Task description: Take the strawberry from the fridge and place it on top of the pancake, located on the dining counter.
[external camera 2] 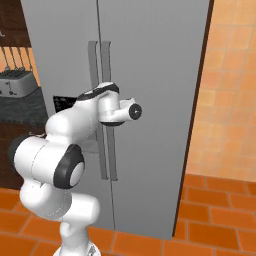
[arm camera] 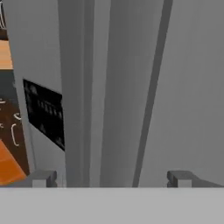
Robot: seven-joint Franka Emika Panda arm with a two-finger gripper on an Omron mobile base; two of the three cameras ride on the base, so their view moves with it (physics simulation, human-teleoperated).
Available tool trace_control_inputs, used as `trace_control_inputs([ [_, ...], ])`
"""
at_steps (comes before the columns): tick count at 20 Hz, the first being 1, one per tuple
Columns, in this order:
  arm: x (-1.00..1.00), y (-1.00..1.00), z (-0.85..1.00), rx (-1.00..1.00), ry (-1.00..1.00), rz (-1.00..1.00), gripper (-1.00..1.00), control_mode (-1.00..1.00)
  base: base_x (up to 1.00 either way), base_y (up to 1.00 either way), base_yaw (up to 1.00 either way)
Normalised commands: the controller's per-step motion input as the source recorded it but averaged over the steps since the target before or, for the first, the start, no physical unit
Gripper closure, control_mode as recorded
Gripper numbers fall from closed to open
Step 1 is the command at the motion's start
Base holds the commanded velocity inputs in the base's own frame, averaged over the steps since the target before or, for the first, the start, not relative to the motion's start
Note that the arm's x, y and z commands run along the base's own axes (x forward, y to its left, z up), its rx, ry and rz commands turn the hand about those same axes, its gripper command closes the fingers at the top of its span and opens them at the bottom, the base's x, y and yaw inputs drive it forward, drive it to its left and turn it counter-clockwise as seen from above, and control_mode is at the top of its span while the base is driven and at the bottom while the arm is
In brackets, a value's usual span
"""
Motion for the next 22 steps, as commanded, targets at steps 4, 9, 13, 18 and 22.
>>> trace_control_inputs([
  [4,0.99,0.29,0.01,0.07,0.00,0.00,-1.00,-1.00,0.00,0.00,0.00],
  [9,0.94,0.25,-0.04,0.01,0.00,-0.01,1.00,-1.00,0.00,0.00,0.00],
  [13,-0.41,0.07,-0.01,0.02,0.00,-0.01,1.00,-1.00,0.00,0.00,0.00],
  [18,-1.00,-0.34,0.10,0.10,-0.03,0.00,1.00,-1.00,0.00,0.00,0.00],
  [22,-1.00,-0.59,0.48,0.13,0.02,-0.01,1.00,-1.00,0.00,0.00,0.00],
])
